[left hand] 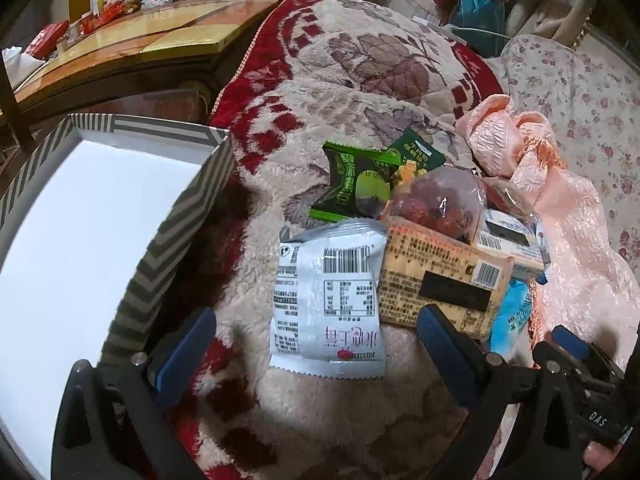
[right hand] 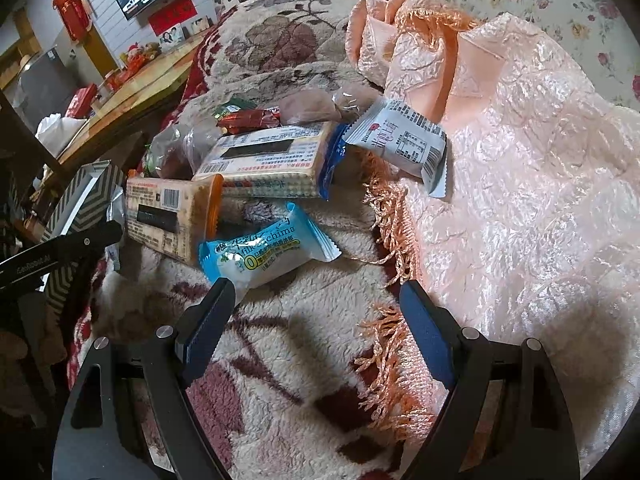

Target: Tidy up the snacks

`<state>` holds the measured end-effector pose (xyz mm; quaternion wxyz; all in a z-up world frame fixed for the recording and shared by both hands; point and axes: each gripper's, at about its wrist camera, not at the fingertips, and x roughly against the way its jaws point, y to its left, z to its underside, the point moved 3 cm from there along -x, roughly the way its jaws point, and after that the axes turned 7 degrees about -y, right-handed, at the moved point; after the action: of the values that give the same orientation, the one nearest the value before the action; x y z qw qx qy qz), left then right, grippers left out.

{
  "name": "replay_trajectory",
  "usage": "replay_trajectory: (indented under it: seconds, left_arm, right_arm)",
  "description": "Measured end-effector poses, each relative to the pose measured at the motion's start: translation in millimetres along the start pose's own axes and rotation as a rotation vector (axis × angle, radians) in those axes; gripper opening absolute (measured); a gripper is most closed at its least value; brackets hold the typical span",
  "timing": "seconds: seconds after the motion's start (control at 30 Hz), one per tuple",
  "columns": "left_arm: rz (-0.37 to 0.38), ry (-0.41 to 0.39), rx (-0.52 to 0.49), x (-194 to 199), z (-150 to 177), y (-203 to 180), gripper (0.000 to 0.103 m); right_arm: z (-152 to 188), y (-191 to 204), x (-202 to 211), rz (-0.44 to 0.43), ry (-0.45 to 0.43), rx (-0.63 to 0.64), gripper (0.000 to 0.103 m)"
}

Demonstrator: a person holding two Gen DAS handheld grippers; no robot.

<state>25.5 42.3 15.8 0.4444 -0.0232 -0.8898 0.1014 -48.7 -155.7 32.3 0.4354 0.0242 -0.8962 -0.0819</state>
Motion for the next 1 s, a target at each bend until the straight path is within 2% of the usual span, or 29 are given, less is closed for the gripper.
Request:
replay_trajectory:
  seconds: [0.83,1.0]
  left_arm:
    - [-0.009,-0.015,-0.025,-1.2,-2.4,-3.4,0.101]
    - [-0.001,0.003,-0.016,-4.9,-2.0,-1.1,0.093]
  right_arm:
    - [-2.2,3.7,3.0,-0.013,-0.021,0.032,0.085]
    - [-3.5,6.9,4.3,-0.011,-0.028,0.051,0.085]
